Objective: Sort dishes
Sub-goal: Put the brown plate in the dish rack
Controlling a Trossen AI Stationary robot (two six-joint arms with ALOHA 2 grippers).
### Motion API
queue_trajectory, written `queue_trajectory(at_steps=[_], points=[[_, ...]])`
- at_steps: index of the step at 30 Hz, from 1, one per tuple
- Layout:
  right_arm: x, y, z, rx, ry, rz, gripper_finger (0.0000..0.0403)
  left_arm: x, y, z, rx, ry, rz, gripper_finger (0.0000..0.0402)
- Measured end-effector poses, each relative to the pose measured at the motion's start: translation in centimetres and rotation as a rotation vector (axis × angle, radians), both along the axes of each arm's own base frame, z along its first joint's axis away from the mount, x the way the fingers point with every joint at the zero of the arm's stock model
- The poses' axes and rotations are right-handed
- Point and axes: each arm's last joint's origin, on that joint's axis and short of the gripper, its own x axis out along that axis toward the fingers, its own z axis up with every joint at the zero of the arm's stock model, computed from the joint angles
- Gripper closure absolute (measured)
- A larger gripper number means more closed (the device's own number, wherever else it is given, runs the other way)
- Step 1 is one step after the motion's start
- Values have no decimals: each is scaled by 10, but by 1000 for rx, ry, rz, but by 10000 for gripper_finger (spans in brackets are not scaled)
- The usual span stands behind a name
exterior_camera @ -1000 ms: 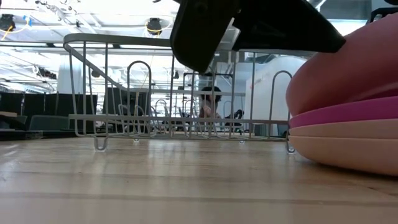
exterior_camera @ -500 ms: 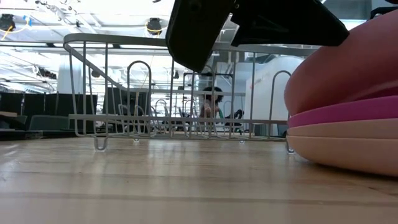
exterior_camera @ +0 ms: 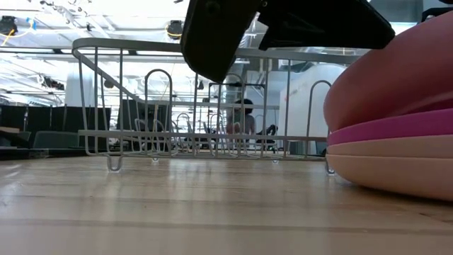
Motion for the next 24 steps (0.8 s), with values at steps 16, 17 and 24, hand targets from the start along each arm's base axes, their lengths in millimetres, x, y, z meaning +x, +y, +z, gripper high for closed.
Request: queue_trajectory(at_steps=[16,17,24], points=[[1,-1,0,-1,-1,-3,391,4,6,0,-58,9,-27,355],[1,-1,0,-1,0,-3,391,5,6,0,-56,9,-27,355],[1,-1,0,-2,-4,1,391,3,4,1,-16,-9,-16,355]])
